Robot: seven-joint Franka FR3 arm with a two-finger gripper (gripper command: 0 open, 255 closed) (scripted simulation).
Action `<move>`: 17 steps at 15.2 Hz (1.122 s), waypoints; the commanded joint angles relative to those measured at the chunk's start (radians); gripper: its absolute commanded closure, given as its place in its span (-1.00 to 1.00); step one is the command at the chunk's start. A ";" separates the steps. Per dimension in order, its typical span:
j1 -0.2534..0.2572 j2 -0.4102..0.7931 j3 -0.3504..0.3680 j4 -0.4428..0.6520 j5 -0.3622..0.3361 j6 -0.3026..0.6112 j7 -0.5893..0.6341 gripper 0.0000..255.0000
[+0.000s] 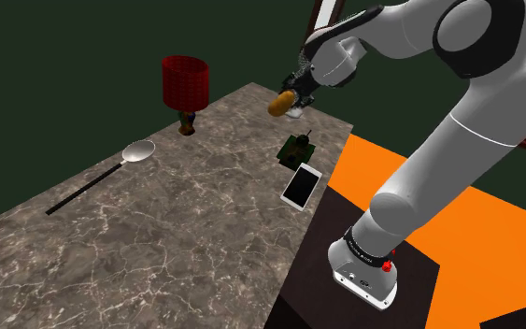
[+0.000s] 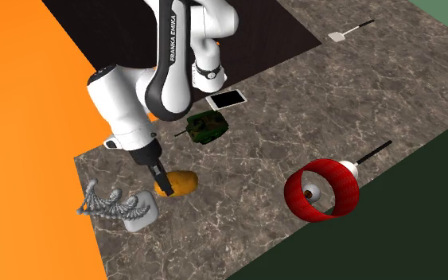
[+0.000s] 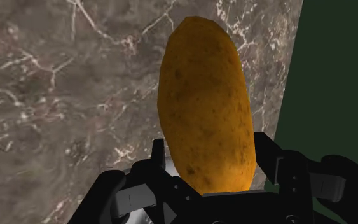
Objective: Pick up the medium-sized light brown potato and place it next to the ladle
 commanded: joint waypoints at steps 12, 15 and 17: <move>-0.020 -0.098 0.003 0.046 -0.183 -0.105 0.177 1.00; 0.004 -0.153 0.053 -0.024 -0.219 -0.053 0.262 1.00; 0.017 -0.184 0.091 -0.065 -0.241 -0.022 0.322 1.00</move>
